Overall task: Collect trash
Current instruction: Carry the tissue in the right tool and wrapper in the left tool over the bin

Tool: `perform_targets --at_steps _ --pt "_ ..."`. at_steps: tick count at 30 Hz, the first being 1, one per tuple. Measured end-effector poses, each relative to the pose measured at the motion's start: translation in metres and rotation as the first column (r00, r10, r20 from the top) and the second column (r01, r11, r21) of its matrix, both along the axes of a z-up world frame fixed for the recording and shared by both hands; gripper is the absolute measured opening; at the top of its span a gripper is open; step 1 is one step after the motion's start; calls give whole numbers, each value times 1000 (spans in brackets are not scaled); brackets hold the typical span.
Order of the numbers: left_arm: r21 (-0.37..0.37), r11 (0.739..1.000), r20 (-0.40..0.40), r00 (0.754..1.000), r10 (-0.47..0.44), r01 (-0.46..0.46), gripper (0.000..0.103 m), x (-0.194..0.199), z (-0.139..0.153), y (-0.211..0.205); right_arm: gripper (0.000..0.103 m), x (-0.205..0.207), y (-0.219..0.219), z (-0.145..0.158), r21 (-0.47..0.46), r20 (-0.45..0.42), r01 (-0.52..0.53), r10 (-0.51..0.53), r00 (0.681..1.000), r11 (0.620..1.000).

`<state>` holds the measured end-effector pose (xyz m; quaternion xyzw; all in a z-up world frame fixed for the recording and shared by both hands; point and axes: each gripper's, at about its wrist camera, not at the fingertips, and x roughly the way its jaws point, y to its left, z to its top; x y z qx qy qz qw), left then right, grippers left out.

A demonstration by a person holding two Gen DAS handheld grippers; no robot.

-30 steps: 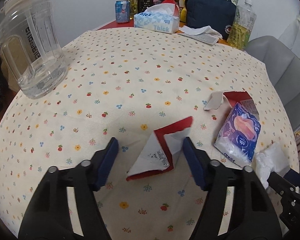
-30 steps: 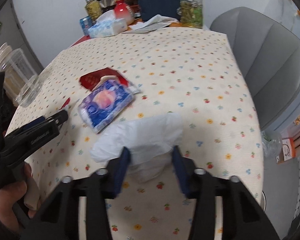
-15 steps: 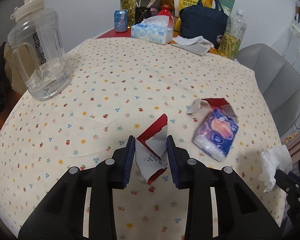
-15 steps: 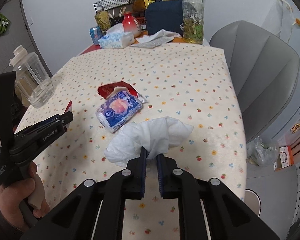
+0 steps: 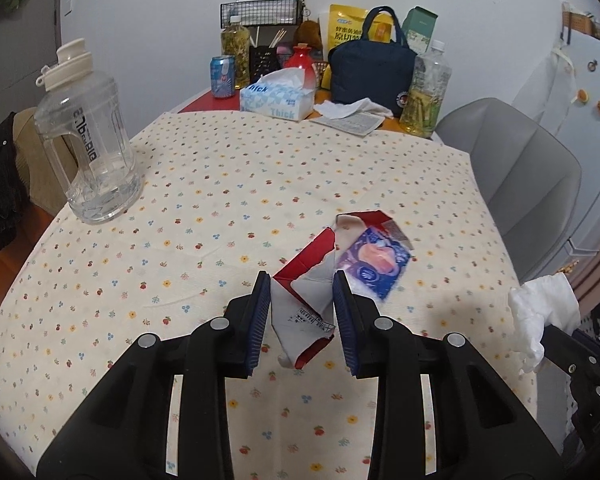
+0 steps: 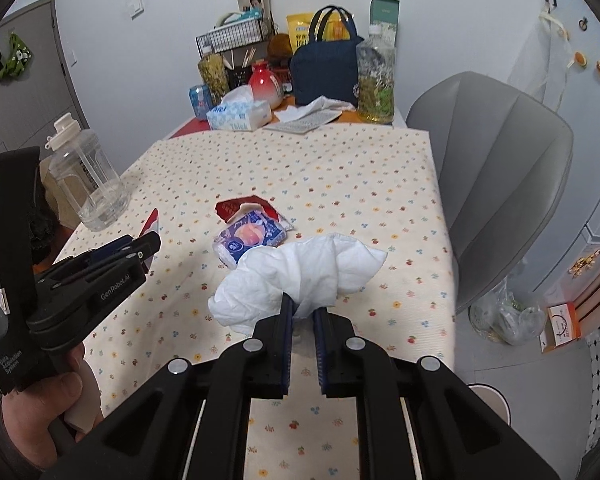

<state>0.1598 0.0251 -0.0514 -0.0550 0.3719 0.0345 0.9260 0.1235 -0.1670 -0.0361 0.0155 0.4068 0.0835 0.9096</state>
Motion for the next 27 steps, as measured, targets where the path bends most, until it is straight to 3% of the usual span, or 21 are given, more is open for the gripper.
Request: perform_targets --at_steps 11,27 --pt "-1 997 42 996 -78 78 32 -25 20 -37 11 -32 -29 21 -21 51 72 -71 996 997" --pt "-1 979 42 978 -204 204 32 -42 21 -98 11 -68 -91 29 -51 69 207 -203 977 977"
